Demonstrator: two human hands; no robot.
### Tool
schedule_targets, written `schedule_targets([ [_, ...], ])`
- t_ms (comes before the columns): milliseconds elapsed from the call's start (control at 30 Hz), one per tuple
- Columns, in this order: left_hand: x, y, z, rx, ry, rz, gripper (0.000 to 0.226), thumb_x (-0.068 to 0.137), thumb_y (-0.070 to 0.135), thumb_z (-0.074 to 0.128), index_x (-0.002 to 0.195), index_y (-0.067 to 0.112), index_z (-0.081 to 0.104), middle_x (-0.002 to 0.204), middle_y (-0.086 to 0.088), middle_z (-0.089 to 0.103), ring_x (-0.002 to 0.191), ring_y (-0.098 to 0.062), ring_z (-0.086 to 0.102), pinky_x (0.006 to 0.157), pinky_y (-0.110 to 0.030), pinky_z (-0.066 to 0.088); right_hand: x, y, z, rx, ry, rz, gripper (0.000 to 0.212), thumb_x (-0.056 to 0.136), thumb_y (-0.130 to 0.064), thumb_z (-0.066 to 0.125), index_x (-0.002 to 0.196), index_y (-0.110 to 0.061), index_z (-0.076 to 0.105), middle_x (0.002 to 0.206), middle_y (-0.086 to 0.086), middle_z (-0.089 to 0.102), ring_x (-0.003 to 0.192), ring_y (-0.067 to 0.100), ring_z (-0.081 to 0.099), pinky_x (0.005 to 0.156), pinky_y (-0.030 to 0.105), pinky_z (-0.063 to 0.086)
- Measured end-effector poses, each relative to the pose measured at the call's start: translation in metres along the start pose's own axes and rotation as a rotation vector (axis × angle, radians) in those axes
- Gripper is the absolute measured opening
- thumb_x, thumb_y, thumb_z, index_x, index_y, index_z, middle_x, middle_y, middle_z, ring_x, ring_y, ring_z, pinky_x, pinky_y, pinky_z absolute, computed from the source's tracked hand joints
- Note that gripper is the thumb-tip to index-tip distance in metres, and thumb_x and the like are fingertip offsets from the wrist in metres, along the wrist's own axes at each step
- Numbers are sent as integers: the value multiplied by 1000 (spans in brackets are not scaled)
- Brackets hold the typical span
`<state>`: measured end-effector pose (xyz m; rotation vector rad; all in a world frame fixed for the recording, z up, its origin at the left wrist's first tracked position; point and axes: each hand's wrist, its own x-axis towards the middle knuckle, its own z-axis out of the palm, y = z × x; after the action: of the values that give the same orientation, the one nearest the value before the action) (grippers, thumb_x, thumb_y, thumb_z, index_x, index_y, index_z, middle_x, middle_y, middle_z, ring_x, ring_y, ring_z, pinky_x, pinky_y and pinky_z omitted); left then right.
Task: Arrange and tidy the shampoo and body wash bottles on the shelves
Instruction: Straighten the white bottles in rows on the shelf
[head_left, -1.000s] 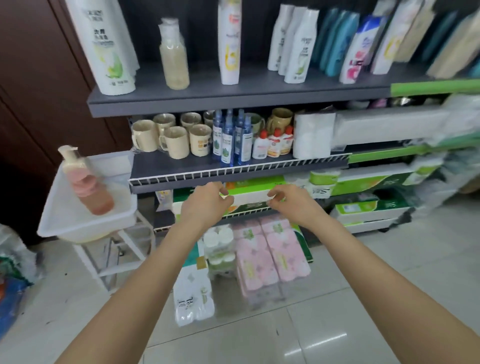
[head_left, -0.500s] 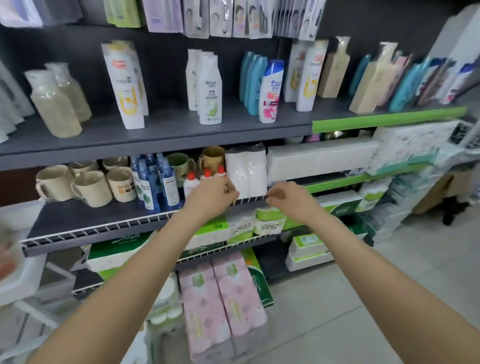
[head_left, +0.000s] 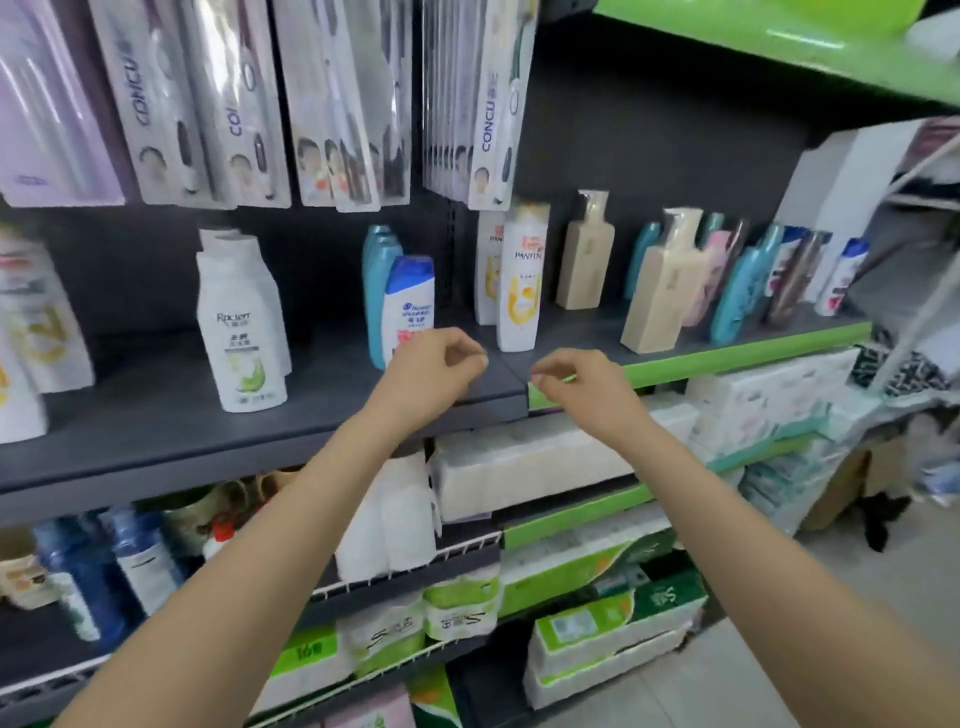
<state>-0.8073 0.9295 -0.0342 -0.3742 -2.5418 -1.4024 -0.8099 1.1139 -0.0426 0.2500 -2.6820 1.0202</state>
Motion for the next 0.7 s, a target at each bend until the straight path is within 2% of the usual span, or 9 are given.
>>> schedule_targets([
  [100, 34, 8, 24, 66, 29, 2, 6, 89, 21, 59, 91, 22, 65, 88, 3, 69, 84, -16, 66, 84, -31, 52, 36, 25, -14, 42, -15, -32, 16, 91, -19, 59, 102, -15, 70, 94, -6, 65, 94, 9, 59, 78, 18, 38],
  [200, 68, 14, 48, 72, 108, -31, 8, 87, 22, 60, 91, 22, 66, 86, 2, 69, 85, -17, 66, 85, -32, 51, 73, 49, -26, 67, -33, -86, 19, 91, -20, 58, 106, -17, 69, 103, -4, 68, 96, 9, 60, 76, 17, 37],
  [267, 89, 18, 62, 88, 181, -60, 11, 88, 23, 59, 96, 21, 67, 88, -1, 69, 85, -17, 66, 80, -27, 49, 97, 62, -33, 98, -64, -122, 22, 91, -19, 58, 111, -15, 67, 108, -1, 69, 98, 11, 60, 76, 18, 37],
  [400, 127, 24, 80, 74, 330, -117, 21, 90, 22, 56, 110, 18, 62, 97, 1, 65, 89, -14, 60, 62, -9, 39, 139, 77, -37, 183, -117, -144, 29, 91, -19, 60, 119, -15, 60, 105, 3, 66, 98, 17, 60, 86, 28, 46],
  [467, 144, 26, 83, 66, 379, -131, 26, 91, 20, 55, 117, 17, 57, 103, 1, 62, 88, -11, 57, 59, -6, 37, 158, 80, -37, 236, -134, -155, 35, 91, -18, 61, 125, -15, 55, 105, 1, 60, 96, 16, 58, 84, 28, 45],
  [567, 169, 25, 85, 90, 388, -150, 41, 92, 19, 56, 132, 14, 46, 121, -4, 56, 95, -12, 54, 78, -16, 38, 183, 81, -35, 280, -141, -182, 43, 92, -19, 59, 133, -15, 46, 106, -3, 52, 94, 12, 53, 76, 24, 40],
  [633, 182, 21, 87, 87, 371, -178, 49, 92, 18, 55, 138, 13, 39, 130, -7, 53, 104, -15, 54, 84, -20, 37, 198, 81, -33, 308, -136, -178, 51, 92, -22, 59, 139, -16, 38, 119, 3, 52, 102, 13, 52, 77, 24, 39],
  [700, 192, 17, 88, 65, 345, -185, 50, 93, 17, 55, 139, 13, 38, 130, -9, 54, 104, -13, 53, 84, -20, 38, 210, 80, -30, 364, -142, -153, 56, 93, -23, 58, 142, -18, 33, 131, 7, 51, 110, 16, 52, 79, 24, 40],
])
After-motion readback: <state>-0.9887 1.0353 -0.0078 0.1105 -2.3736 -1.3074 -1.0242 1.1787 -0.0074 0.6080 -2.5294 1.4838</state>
